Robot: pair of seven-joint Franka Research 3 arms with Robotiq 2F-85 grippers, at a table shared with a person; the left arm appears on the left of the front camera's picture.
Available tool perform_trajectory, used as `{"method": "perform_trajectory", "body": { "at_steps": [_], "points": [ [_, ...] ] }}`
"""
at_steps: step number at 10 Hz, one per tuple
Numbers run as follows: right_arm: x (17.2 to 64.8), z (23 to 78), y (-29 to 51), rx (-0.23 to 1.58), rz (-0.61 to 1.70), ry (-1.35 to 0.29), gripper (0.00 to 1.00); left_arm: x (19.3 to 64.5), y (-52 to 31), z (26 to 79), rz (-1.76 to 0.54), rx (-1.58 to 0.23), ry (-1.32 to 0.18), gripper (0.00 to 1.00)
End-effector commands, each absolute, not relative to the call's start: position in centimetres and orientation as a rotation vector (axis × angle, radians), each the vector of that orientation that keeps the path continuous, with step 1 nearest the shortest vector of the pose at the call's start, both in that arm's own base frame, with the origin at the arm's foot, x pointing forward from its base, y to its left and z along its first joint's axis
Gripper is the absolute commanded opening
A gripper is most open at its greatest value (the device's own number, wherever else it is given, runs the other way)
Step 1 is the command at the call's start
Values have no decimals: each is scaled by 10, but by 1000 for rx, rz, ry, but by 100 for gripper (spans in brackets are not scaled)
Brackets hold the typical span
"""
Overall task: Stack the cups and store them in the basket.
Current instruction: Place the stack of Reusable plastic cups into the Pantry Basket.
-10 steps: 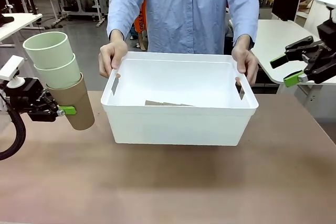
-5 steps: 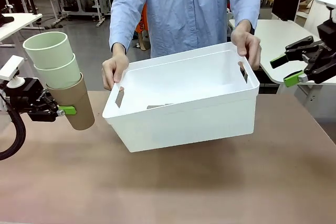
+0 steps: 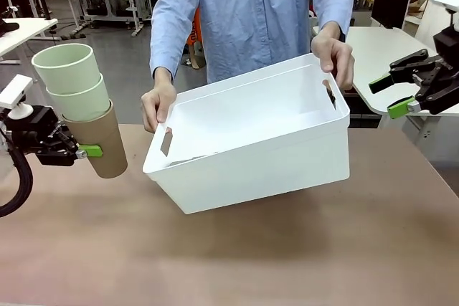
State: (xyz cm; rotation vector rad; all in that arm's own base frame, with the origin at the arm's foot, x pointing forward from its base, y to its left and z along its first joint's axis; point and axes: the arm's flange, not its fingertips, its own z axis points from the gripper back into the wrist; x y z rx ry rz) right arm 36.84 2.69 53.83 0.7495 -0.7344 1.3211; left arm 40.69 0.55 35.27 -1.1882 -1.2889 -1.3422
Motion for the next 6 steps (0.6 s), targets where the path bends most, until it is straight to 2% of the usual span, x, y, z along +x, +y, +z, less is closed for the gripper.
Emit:
{"method": "perform_trajectory", "body": {
  "at_steps": [1, 4, 6],
  "points": [
    [369, 541, 27, 760, 1311, -730, 100, 396, 16, 390, -1336, -1200, -1238, 86],
    [369, 541, 27, 760, 1311, -730, 100, 381, 19, 459, -1337, -1167, -1127, 86],
    [369, 541, 27, 760, 1311, -730, 100, 376, 3, 511, -1366, -1072, -1021, 86]
  ]
}}
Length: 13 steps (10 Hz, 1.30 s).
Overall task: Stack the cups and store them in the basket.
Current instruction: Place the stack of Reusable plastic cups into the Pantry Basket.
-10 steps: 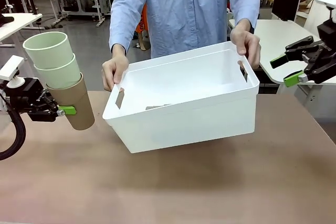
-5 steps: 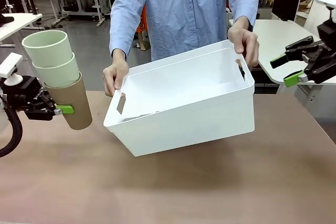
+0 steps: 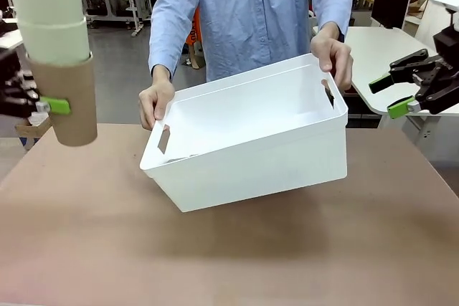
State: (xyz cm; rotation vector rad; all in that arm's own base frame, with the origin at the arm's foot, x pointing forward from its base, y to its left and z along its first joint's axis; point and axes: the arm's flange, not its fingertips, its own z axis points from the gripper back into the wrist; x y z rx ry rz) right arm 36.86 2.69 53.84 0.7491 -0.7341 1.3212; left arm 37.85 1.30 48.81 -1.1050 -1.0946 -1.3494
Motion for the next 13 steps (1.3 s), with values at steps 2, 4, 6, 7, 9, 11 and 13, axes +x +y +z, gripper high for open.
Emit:
{"method": "perform_trajectory", "body": {
  "at_steps": [2, 4, 6, 7, 9, 11, 13],
  "points": [
    [369, 541, 27, 760, 1311, -730, 100, 380, -23, 557, -1384, -974, -945, 86],
    [369, 541, 27, 760, 1311, -730, 100, 388, -62, 594, -1400, -850, -878, 86],
    [369, 541, 27, 760, 1311, -730, 100, 398, -102, 605, -1419, -782, -810, 86],
    [369, 541, 27, 760, 1311, -730, 100, 407, -124, 604, -1421, -754, -768, 86],
    [369, 541, 27, 760, 1311, -730, 100, 420, -170, 596, -1427, -697, -682, 86],
    [369, 541, 27, 760, 1311, -730, 100, 425, -213, 585, -1423, -629, -622, 86],
    [369, 541, 27, 760, 1311, -730, 100, 417, -223, 582, -1417, -647, -657, 86]
  ]
}}
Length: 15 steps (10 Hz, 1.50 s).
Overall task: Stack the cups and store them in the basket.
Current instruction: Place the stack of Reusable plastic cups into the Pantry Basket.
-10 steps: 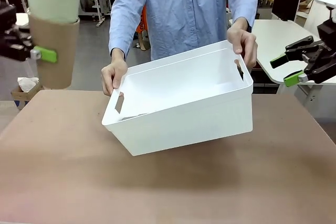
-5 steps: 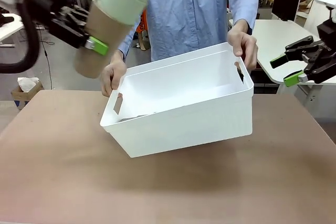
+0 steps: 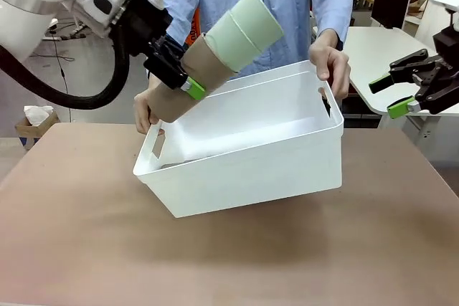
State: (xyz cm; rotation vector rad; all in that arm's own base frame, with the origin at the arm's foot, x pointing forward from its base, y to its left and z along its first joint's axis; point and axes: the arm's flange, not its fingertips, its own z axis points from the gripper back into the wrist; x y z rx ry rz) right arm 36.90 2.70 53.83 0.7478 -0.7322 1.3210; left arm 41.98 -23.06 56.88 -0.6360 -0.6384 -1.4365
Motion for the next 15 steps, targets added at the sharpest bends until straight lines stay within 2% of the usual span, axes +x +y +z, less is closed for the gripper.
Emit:
{"method": "perform_trajectory", "body": {
  "at_steps": [1, 5, 15],
  "points": [
    [369, 541, 27, 760, 1311, -730, 100, 421, -221, 570, -1441, -638, -639, 86],
    [369, 541, 27, 760, 1311, -730, 100, 412, -238, 564, -1462, -625, -654, 86],
    [369, 541, 27, 760, 1311, -730, 100, 445, -312, 504, -1479, -446, -438, 86]
  ]
}}
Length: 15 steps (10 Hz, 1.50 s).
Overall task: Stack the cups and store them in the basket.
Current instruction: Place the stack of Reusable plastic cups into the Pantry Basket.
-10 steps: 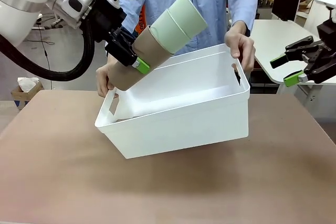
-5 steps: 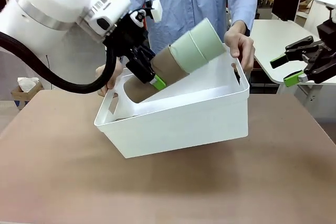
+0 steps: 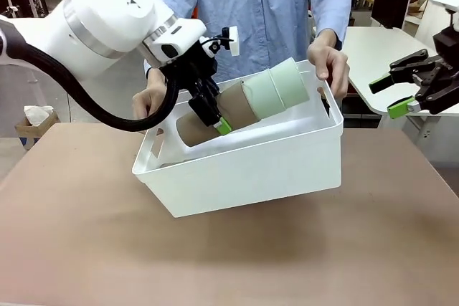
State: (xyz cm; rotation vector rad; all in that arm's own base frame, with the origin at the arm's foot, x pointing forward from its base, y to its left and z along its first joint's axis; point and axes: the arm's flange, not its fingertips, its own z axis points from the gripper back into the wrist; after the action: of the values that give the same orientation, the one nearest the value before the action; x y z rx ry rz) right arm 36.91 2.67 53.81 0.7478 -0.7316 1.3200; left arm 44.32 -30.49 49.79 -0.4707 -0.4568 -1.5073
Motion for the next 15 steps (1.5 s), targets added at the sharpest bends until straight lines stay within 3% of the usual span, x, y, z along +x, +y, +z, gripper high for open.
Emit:
{"method": "perform_trajectory", "body": {
  "at_steps": [1, 11, 12, 15],
  "points": [
    [369, 541, 27, 760, 1311, -730, 100, 447, -314, 498, -1468, -432, -428, 86],
    [369, 541, 27, 760, 1311, -730, 100, 466, -332, 455, -1450, -376, -357, 86],
    [369, 541, 27, 760, 1311, -730, 100, 466, -331, 456, -1463, -374, -371, 100],
    [369, 541, 27, 760, 1311, -730, 100, 464, -324, 468, -1472, -384, -385, 100]
  ]
}}
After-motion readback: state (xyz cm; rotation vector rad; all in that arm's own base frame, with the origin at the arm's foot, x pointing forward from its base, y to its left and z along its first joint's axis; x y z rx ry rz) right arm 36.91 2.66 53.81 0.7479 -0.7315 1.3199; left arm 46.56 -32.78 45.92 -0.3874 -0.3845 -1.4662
